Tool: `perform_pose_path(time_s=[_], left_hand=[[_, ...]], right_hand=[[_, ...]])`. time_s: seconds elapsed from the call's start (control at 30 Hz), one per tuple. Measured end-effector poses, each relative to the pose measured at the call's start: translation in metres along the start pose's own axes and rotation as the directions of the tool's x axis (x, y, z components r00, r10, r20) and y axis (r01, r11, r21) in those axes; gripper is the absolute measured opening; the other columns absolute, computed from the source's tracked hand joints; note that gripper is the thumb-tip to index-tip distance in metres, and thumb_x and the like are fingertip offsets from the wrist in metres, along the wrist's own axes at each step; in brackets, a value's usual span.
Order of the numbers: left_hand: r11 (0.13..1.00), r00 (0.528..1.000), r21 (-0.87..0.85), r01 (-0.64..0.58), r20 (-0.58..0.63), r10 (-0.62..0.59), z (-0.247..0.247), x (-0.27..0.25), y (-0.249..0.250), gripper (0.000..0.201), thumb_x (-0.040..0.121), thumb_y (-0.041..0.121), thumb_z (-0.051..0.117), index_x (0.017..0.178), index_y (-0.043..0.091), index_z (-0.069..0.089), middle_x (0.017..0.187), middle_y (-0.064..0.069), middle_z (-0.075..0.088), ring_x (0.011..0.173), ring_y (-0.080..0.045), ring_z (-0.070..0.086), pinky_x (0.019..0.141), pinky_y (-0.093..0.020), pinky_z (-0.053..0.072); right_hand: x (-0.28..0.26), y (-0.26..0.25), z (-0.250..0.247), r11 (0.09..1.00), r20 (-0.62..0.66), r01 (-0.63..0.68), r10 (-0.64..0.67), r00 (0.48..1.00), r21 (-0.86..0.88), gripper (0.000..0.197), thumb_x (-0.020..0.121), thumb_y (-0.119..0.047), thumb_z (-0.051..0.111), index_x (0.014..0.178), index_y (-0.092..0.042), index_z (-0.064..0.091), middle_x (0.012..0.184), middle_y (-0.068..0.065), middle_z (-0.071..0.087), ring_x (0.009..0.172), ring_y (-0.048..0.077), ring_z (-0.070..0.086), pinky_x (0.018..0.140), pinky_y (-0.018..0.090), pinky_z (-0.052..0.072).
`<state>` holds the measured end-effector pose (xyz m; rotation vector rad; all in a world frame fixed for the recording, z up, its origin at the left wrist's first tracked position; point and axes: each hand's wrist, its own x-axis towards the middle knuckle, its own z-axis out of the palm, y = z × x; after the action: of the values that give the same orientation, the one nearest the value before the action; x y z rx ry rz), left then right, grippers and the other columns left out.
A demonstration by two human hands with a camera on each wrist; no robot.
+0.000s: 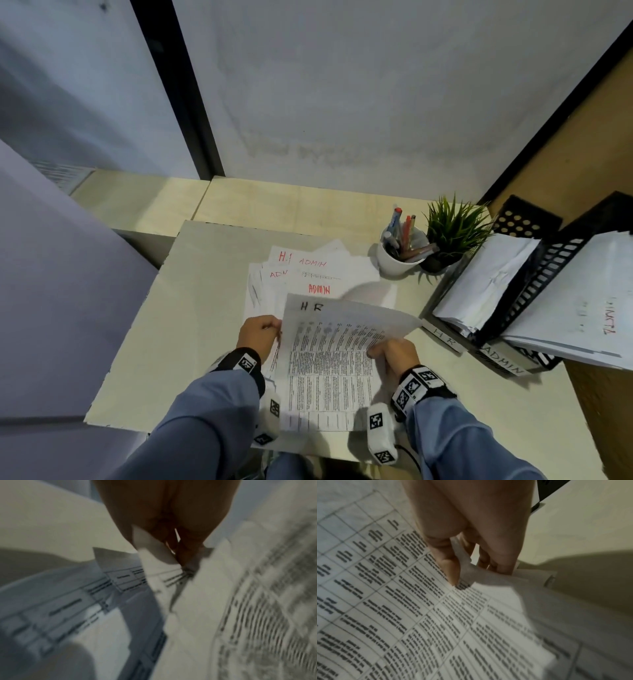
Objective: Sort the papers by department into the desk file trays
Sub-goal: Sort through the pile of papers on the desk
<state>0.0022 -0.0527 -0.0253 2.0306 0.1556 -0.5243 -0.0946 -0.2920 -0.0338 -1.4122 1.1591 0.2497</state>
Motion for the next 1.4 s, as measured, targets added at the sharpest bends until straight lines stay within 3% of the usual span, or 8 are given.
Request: perform_pose_path(time_s=[0.23, 0.4, 0.47, 0.63, 0.77, 1.03, 1.2, 1.4], left_hand=[[0.936, 0.971, -0.278, 0.216, 0.165, -0.175, 0.012, -0.014, 0.003, 0.049, 0.068, -0.026, 0.027, 0.039, 0.006, 0.05, 0.068, -0.009, 0.07, 0.075, -0.024, 0.063, 0.072, -0.027, 0.05], [0.978, 0.986, -0.147, 0.146, -0.058, -0.156, 0.022, -0.018, 0.01, 0.042, 0.073, -0.017, 0.035, 0.054, 0.013, 0.057, 0.084, -0.008, 0.068, 0.085, -0.023, 0.059, 0.08, -0.026, 0.043], [0.98, 0.978, -0.133, 0.145, -0.131, -0.162, 0.021, -0.015, 0.013, 0.032, 0.083, -0.005, 0.041, 0.068, 0.018, 0.058, 0.089, -0.004, 0.064, 0.087, -0.023, 0.056, 0.079, -0.027, 0.042], [0.95, 0.977, -0.267, 0.164, 0.178, -0.119, 0.021, -0.021, 0.03, 0.044, 0.092, 0.056, 0.038, 0.1, 0.019, 0.06, 0.095, 0.003, 0.061, 0.09, -0.02, 0.055, 0.09, -0.035, 0.041], [0.954, 0.95, -0.291, 0.074, 0.311, 0.021, 0.018, -0.035, 0.032, 0.106, 0.054, 0.092, 0.045, 0.136, 0.026, 0.041, 0.141, 0.005, 0.045, 0.127, -0.018, 0.046, 0.112, -0.048, 0.031], [0.888, 0.945, -0.455, -0.062, 0.26, 0.199, 0.012, -0.043, 0.085, 0.066, 0.064, 0.018, 0.085, 0.122, 0.023, 0.054, 0.117, -0.001, 0.065, 0.111, -0.024, 0.062, 0.092, -0.041, 0.053], [0.874, 0.891, -0.205, -0.44, 0.023, 0.453, 0.003, -0.059, 0.121, 0.032, 0.085, 0.01, 0.065, 0.106, 0.031, 0.052, 0.099, 0.021, 0.06, 0.085, 0.017, 0.059, 0.069, -0.006, 0.048], [0.921, 0.931, -0.14, -0.365, -0.018, 0.366, 0.021, -0.062, 0.089, 0.016, 0.092, 0.015, 0.056, 0.106, 0.01, 0.062, 0.084, 0.013, 0.064, 0.071, 0.011, 0.063, 0.06, -0.005, 0.048]], right_hand=[[0.002, -0.003, -0.005, 0.997, -0.147, 0.037, -0.027, 0.989, 0.061, 0.031, 0.088, 0.002, 0.048, 0.06, -0.01, 0.044, 0.072, 0.005, 0.054, 0.068, 0.019, 0.05, 0.055, 0.016, 0.036], [-0.005, 0.004, -0.005, 0.993, -0.152, 0.045, -0.029, 0.988, 0.105, 0.019, 0.084, 0.002, 0.053, 0.081, -0.007, 0.069, 0.08, 0.019, 0.065, 0.074, 0.026, 0.055, 0.063, 0.03, 0.046], [0.0, 0.011, -0.002, 0.986, -0.138, 0.079, -0.058, 0.989, 0.15, 0.024, 0.094, -0.024, 0.046, 0.087, -0.03, 0.069, 0.083, 0.02, 0.064, 0.077, 0.027, 0.055, 0.07, 0.037, 0.045], [-0.013, 0.003, -0.01, 0.946, -0.088, -0.097, 0.13, 0.988, 0.31, 0.027, 0.077, 0.008, 0.047, 0.055, -0.007, 0.046, 0.039, 0.004, 0.048, 0.054, 0.022, 0.038, 0.059, 0.028, 0.036], [-0.022, -0.015, -0.017, 0.915, 0.035, -0.105, 0.099, 0.994, 0.389, 0.043, 0.06, -0.006, 0.064, 0.101, 0.005, 0.062, 0.091, 0.025, 0.067, 0.087, 0.04, 0.063, 0.09, 0.06, 0.046], [-0.068, -0.087, -0.041, 0.882, 0.031, 0.314, -0.346, 0.938, 0.351, 0.03, 0.085, 0.008, 0.049, 0.112, 0.0, 0.061, 0.104, 0.018, 0.069, 0.091, 0.032, 0.065, 0.082, 0.041, 0.053], [-0.098, -0.11, -0.046, 0.754, -0.111, 0.563, -0.563, 0.819, 0.338, 0.034, 0.081, 0.01, 0.058, 0.105, -0.013, 0.062, 0.102, 0.005, 0.071, 0.096, 0.023, 0.068, 0.086, 0.036, 0.054], [-0.096, -0.074, -0.027, 0.838, -0.083, 0.509, -0.503, 0.861, 0.198, 0.024, 0.082, 0.006, 0.058, 0.088, -0.017, 0.059, 0.099, 0.01, 0.067, 0.088, 0.016, 0.065, 0.069, 0.025, 0.057]])
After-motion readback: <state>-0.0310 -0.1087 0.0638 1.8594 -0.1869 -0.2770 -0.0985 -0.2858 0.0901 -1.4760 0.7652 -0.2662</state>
